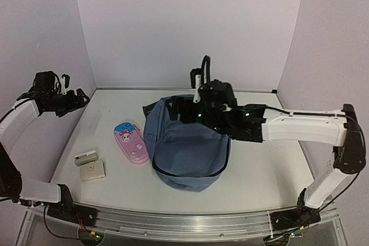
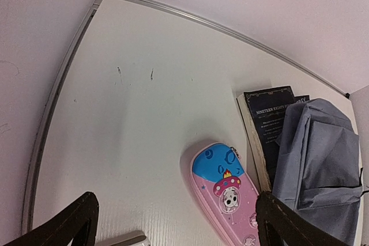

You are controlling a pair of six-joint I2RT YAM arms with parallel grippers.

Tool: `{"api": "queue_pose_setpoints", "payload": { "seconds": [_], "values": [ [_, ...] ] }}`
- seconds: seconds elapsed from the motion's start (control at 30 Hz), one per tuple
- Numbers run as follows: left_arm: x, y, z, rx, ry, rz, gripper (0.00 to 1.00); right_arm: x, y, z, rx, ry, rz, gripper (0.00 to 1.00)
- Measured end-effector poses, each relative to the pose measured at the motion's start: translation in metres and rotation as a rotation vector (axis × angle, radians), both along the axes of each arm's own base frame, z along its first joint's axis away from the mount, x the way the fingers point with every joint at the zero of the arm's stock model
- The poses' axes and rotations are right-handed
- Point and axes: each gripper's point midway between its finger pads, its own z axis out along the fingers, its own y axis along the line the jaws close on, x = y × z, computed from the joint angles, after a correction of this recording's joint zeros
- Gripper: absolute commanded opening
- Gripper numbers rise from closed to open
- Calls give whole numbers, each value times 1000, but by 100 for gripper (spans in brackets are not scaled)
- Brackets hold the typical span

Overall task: Pack the student bag
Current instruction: Adjust the student bag at the center of the board.

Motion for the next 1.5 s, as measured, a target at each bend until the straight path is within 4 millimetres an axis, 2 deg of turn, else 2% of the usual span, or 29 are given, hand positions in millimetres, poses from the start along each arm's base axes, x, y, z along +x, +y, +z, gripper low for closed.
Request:
{"api": "queue_pose_setpoints", "payload": {
  "seconds": [0.1, 0.17, 0.2, 0.23, 0.3, 0.4, 0.53, 0.63, 0.9, 1.03, 1.17, 1.33, 1.5],
  "values": [
    [0, -1, 0, -2, -1, -5, 95, 7, -46, 37, 23, -32, -89, 98],
    [0, -2, 0, -5, -1, -10, 95, 21, -78, 47, 38, -27, -145, 98],
    [0, -2, 0, -7, -1, -13, 95, 31, -97, 46, 39, -13, -178, 97],
    [0, -3, 0, -9, -1, -15, 95, 39, -112, 39, 32, 6, -206, 97],
    [0, -4, 1, -11, -2, -20, 95, 55, -140, 14, 3, 62, -253, 85],
    [0, -5, 1, -12, -2, -24, 95, 61, -166, -43, -73, 191, -269, 69],
    [-1, -7, 0, -13, -2, -31, 95, 45, -168, -100, -146, 334, -204, 55],
    [-1, -11, 0, -11, -1, -41, 95, 36, -164, -118, -169, 385, -156, 50],
    [0, -24, -10, -1, 27, -87, 95, 31, -160, -128, -183, 407, -119, 36],
    [1, -26, -14, -1, 41, -92, 96, 33, -161, -141, -213, 424, -128, 26],
    [1, -27, -15, 1, 43, -97, 96, 34, -161, -155, -248, 443, -132, 21],
    [1, -27, -17, 6, 49, -95, 96, 37, -162, -160, -271, 441, -142, 0],
    [1, -27, -18, 11, 53, -93, 96, 39, -164, -158, -270, 435, -155, 0]
  ]
}}
